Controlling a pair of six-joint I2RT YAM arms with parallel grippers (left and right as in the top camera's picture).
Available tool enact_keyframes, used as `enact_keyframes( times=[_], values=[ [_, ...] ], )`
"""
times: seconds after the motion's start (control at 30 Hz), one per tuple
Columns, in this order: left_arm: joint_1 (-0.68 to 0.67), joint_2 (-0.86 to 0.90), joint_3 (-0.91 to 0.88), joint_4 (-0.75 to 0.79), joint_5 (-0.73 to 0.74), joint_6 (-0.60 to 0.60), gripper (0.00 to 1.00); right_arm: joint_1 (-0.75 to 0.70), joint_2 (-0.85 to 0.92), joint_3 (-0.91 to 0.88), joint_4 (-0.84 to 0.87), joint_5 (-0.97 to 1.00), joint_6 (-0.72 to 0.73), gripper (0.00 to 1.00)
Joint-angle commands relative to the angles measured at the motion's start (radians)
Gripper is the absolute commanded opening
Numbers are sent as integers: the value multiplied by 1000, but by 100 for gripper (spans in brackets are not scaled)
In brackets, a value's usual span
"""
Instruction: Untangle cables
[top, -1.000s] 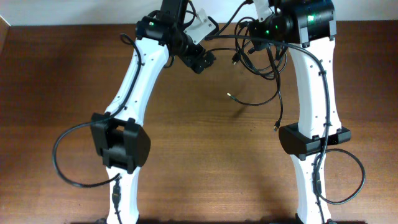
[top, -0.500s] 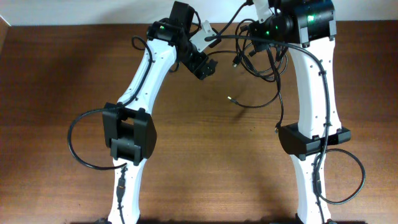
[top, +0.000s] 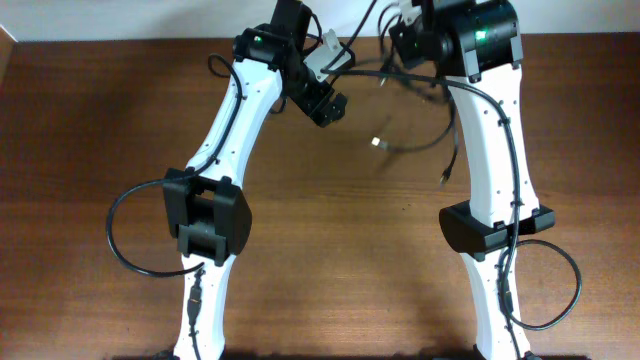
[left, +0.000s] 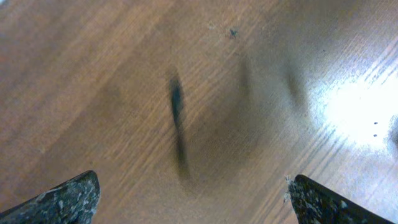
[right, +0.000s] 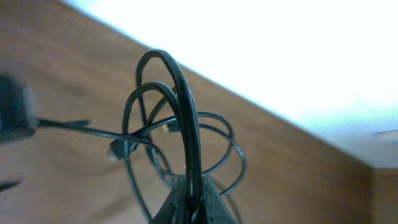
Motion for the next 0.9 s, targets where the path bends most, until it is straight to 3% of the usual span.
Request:
enact_keyframes(
  times=[0.0, 0.17, 0.33, 0.53, 0.67, 0.87],
  values=[
    [-5, -9, 21, -27, 18, 8, 99, -3, -56, 22, 45, 93, -75, 4],
    [-5, -9, 21, -23, 18, 8, 99, -43, -112, 20, -26, 23, 6, 4],
    [-5, -9, 21, -24, 18, 8, 99, -107, -177, 17, -18, -192, 31, 4],
    [-5, -9, 21, -25, 18, 9, 99, -114, -251, -166, 55, -179, -23, 4],
    [-13, -9, 21, -27, 18, 9, 99, -116, -249, -176, 100, -124, -77, 4],
    [-35, -9, 22, -26, -10, 9, 99, -230, -246, -176, 208, -156, -79, 4]
  ],
)
